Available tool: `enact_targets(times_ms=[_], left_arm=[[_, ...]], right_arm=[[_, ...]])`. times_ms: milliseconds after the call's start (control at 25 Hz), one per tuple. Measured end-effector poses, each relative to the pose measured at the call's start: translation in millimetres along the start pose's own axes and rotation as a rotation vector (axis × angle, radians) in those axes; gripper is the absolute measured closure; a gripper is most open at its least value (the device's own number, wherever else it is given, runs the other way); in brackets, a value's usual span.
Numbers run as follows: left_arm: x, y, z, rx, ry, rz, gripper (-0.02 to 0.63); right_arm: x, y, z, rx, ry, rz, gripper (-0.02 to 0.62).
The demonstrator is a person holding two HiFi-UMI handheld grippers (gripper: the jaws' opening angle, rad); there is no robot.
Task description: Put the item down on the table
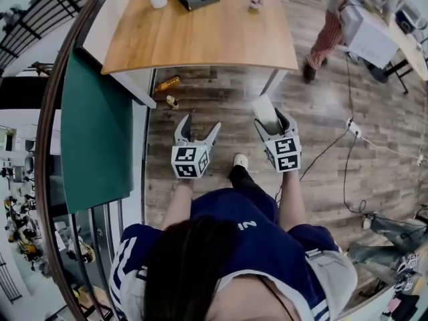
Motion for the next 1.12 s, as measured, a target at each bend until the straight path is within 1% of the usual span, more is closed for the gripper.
enact_targets(times_ms=[200,320,480,720,880,1000,1120], left_arm=[[-20.6,-9.6,65.9,-0.022,-0.014,-0.010,0.208],[-22.1,-15.2,98.5,-0.029,-0.006,-0.015,0.208],[-27.9,-18.3,135.8,-0.025,0.009,-0.019,0.207],[-43.1,-10.9,163.7,-0.022,0.039,-0.024,0.207],[-39.8,-8.4,176.4,-0.013,0.039,-0.009,0.207],[-38.4,2.5,192.9,0.012,0.052,-0.001,0.207],[-47.0,18.3,220.6,0.051,0.079,0.011,0.207]], right_arm=[[-12.7,-62.5,41.6,-0.027,-0.016,-0.022,0.284],[-11.4,-89.3,64.7,-0.048,-0.011,-0.028,0.285],[-11.9,-118.7,88.2,-0.055,-0.001,-0.029,0.284],[-16.0,-136.1,110.5,-0.070,0.037,-0.015,0.284],[-8.5,-138.8,118.8,-0.069,0.032,-0.009,0.284],[-7.9,-140.4,130.4,-0.051,0.034,-0.002,0.284],[-17.3,-148.0,151.0,-0.026,0.043,0.010,0.284]])
Point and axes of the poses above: the fingertips, and each gripper's own axes: z forward along the fingers, y to its left, x out of its underside, the point moved 8 cm from there along -z, backward along the fingers, and after that the axes turned 6 degrees about -z, right-handed, at the moved point
